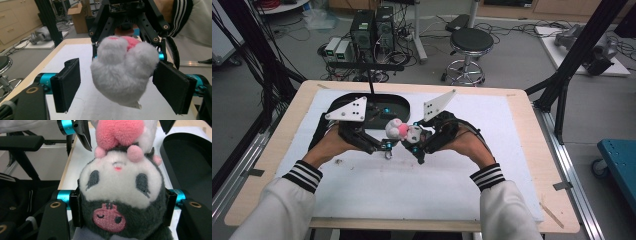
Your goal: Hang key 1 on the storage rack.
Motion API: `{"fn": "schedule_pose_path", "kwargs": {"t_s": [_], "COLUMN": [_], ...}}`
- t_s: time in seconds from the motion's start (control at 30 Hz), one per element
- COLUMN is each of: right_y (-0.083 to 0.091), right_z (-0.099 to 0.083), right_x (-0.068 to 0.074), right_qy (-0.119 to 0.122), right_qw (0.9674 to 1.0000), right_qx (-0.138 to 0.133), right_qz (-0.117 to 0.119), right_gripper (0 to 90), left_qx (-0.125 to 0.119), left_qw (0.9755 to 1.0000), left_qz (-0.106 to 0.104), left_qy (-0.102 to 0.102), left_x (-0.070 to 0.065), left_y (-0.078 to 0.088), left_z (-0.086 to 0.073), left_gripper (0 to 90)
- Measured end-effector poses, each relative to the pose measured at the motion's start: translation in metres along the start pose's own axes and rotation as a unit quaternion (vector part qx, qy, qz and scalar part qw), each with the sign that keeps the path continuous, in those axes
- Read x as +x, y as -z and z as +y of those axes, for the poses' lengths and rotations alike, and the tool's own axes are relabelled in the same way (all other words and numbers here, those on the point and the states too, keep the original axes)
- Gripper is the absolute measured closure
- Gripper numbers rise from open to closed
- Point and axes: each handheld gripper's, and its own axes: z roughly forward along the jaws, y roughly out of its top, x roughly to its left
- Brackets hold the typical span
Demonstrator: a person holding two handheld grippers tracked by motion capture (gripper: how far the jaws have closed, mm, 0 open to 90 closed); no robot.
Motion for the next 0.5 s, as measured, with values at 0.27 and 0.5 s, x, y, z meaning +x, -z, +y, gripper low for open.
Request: {"fn": "schedule_pose_path", "kwargs": {"t_s": [0.27,0.5], "right_y": [-0.0024,-0.0010], "right_z": [0.0010,-0.0002], "right_x": [0.0022,0.0011], "right_qy": [0.017,0.016], "right_qw": [0.9998,0.9998], "right_qx": [0.001,-0.002], "right_qz": [0.011,0.015], "right_gripper": [39.6,39.6], "left_qx": [0.000,-0.006], "left_qw": [0.9997,0.9994], "left_qz": [-0.017,-0.021], "left_qy": [-0.018,-0.027], "left_x": [-0.0026,-0.0039], "left_y": [-0.0004,-0.0020], "left_z": [0.0008,0.0011], "left_gripper": [36.1,46.6]}}
